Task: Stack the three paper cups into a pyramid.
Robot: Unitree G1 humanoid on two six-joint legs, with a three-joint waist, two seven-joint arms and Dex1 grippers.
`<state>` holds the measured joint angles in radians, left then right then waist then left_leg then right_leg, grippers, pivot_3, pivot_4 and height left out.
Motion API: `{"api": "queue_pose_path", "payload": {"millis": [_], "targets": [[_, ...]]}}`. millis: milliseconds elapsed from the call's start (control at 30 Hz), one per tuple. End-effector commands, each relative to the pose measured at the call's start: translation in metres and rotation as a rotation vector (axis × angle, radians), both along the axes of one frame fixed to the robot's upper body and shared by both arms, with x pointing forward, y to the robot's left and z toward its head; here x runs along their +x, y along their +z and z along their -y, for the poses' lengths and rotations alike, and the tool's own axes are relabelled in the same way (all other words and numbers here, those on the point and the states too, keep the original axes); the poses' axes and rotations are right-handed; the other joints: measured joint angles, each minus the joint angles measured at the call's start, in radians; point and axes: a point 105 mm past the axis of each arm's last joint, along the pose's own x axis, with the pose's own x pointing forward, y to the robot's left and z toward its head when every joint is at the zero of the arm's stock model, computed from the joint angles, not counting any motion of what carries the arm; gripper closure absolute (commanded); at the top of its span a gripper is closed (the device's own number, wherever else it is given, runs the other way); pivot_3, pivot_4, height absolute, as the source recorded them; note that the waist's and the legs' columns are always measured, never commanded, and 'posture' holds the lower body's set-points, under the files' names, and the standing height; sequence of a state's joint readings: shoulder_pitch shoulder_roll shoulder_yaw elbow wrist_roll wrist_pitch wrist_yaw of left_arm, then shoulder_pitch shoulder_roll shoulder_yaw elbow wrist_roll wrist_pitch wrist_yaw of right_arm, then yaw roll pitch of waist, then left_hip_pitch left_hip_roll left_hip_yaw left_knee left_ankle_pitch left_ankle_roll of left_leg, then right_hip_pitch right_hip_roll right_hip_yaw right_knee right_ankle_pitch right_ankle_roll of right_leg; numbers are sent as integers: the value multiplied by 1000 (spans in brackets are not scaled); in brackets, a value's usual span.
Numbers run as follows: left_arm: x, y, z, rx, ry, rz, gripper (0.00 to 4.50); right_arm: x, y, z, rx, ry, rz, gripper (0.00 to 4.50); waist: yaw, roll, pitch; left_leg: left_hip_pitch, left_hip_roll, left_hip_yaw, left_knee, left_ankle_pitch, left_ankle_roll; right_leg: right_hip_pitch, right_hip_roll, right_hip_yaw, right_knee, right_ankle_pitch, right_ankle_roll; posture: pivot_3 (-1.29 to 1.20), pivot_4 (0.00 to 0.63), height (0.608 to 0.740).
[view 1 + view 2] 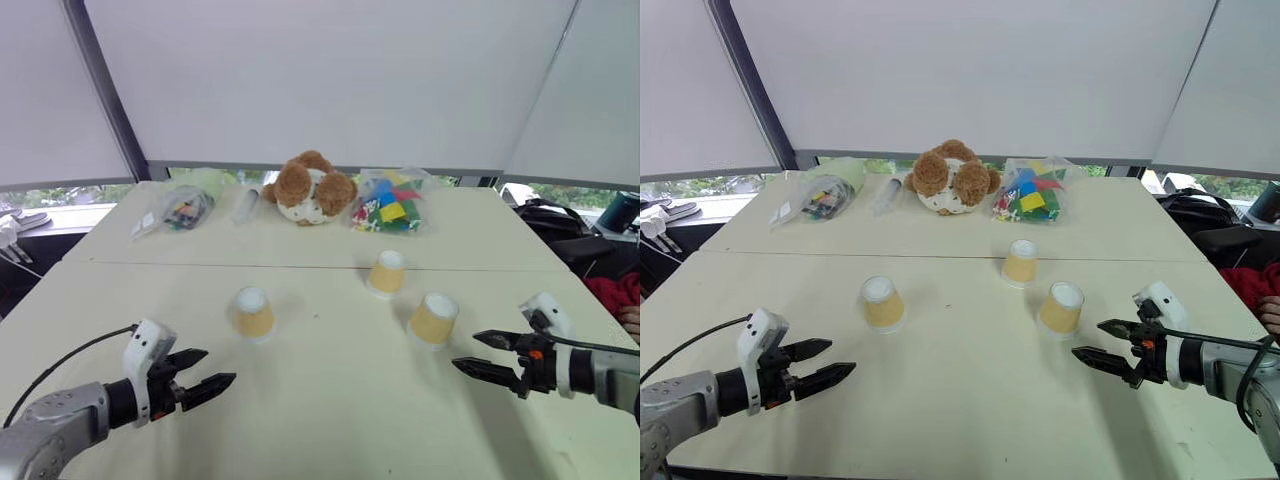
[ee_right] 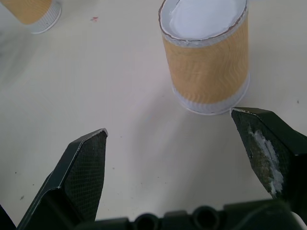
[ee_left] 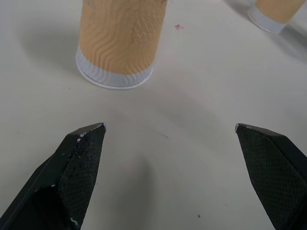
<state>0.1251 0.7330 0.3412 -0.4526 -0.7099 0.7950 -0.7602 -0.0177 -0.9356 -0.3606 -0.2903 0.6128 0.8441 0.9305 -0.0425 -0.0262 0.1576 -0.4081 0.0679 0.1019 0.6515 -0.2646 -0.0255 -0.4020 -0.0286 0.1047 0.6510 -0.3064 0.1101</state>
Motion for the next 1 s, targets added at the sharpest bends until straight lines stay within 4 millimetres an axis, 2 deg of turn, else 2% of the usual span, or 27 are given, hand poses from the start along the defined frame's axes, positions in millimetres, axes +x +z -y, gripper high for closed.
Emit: {"api": "queue_pose_path", "payload": {"millis": [33,167,567,633,733,800,900,1000], "targets": [[-1,8,5,-2,-30,37,35,-2,8,-2,-8,14,33,0,0,0,0,0,0,0,0,0,0,0,0,0,0,0,0,0,150,740],[3,7,5,24,-38,39,35,0,10,0,-15,-8,49,0,1,0,0,0,0,0,0,0,0,0,0,0,0,0,0,0,150,740],[15,23,11,38,-89,65,35,-2,4,0,-7,-54,60,0,3,0,0,0,0,0,0,0,0,0,0,0,0,1,3,0,150,740],[21,31,13,29,-116,83,35,0,7,7,13,-108,96,0,5,0,0,0,0,0,1,0,0,1,0,-1,0,1,3,0,150,740],[19,39,19,8,-191,67,35,-10,6,15,-3,-132,92,0,7,0,0,0,0,1,2,0,0,1,0,-2,0,1,2,0,150,740],[25,42,15,54,-197,87,35,-13,7,17,-24,-153,111,0,7,0,0,0,-1,0,1,0,0,2,0,-2,0,1,3,0,150,740],[36,57,13,67,-216,132,35,-8,15,13,-20,-166,174,0,1,-1,0,0,-1,0,1,0,0,2,1,-2,0,1,3,0,150,740],[39,76,25,79,-297,172,35,3,20,4,1,-160,240,0,-1,-1,0,0,0,0,2,0,-1,2,2,-2,1,1,3,0,150,740]]}}
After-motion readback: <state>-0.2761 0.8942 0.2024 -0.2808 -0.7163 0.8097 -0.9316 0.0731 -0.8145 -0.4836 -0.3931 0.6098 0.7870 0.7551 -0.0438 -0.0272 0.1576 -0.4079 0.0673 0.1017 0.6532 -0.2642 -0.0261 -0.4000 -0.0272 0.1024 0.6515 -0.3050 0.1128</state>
